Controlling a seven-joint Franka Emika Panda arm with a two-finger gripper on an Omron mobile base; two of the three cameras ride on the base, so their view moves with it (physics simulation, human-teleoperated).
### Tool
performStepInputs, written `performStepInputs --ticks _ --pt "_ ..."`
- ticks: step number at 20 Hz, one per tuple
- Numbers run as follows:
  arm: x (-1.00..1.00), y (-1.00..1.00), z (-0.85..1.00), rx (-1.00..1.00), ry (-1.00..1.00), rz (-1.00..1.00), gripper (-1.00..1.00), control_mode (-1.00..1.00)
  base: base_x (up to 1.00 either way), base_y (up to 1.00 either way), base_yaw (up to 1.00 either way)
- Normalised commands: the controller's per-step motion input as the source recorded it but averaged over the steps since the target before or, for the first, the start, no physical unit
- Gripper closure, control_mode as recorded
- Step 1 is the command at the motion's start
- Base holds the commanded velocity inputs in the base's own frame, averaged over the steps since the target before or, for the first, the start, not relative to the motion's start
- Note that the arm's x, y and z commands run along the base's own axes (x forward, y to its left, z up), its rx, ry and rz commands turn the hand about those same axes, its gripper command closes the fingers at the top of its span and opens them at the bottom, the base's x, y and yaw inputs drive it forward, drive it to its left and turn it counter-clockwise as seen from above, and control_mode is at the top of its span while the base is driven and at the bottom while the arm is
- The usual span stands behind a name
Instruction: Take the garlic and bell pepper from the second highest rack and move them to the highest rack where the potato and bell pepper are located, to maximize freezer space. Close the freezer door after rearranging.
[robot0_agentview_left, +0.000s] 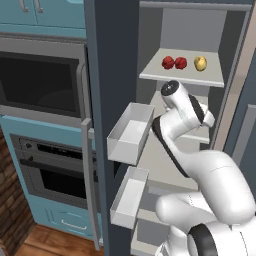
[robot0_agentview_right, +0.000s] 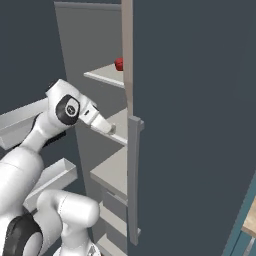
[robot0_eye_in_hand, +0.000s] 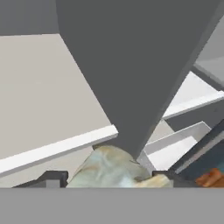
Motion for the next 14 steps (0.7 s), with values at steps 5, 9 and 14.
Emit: performStepInputs --ticks 5,9,14 --pt "-0.34 0.21 1.00 0.00 -0.14 -0.14 1.00 -1.00 0.00 0.00 0.00" --pt "-0.04 0.16 1.00 0.00 -0.19 -0.10 1.00 -1.00 0.00 0.00 0.00" --pt "0.06 0.10 0.92 0.00 -0.19 -0.11 1.00 -1.00 0.00 0.00 0.00"
